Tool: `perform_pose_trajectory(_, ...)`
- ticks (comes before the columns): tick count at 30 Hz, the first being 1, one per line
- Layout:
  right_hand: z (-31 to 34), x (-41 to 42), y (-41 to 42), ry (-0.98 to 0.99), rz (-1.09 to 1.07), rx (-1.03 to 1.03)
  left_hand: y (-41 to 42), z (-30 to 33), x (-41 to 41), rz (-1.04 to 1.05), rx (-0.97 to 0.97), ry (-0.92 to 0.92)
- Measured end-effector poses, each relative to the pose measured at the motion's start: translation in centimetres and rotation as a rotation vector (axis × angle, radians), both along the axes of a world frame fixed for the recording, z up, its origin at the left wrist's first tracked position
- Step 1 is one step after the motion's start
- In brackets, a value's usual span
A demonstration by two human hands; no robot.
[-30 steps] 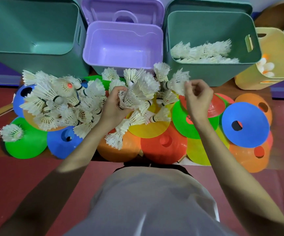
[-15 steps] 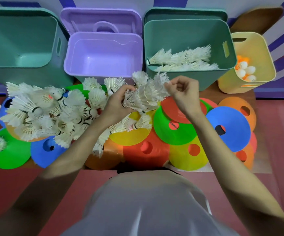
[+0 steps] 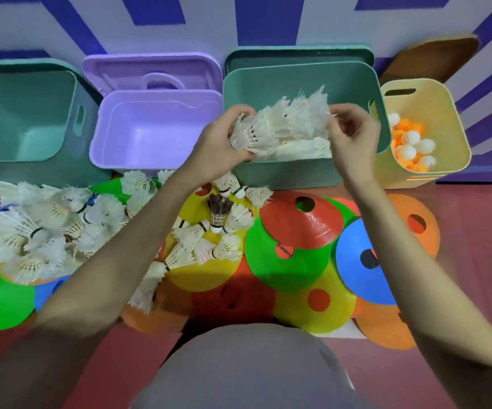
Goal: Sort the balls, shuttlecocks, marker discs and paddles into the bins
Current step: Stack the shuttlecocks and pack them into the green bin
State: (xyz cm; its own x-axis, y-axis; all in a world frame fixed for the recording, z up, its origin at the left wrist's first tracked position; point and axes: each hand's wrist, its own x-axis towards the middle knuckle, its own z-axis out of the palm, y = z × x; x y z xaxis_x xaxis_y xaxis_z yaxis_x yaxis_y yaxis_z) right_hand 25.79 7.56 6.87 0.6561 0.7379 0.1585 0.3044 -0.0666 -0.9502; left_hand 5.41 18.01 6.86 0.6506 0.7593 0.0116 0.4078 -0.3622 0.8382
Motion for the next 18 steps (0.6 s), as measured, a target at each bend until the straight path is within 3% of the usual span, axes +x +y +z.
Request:
perform_pose_trajectory(6,-0.9,3.9,3.0,-0.048,0.01,-0.152,5.4,-1.1,4.7,-0.033,0.043,0.187)
perform_pose_trajectory(18,-6.3,8.3,7.5,-0.416,0.343,-0.639,8.6,-7.3,10.3,-0.106,0.009,0.651)
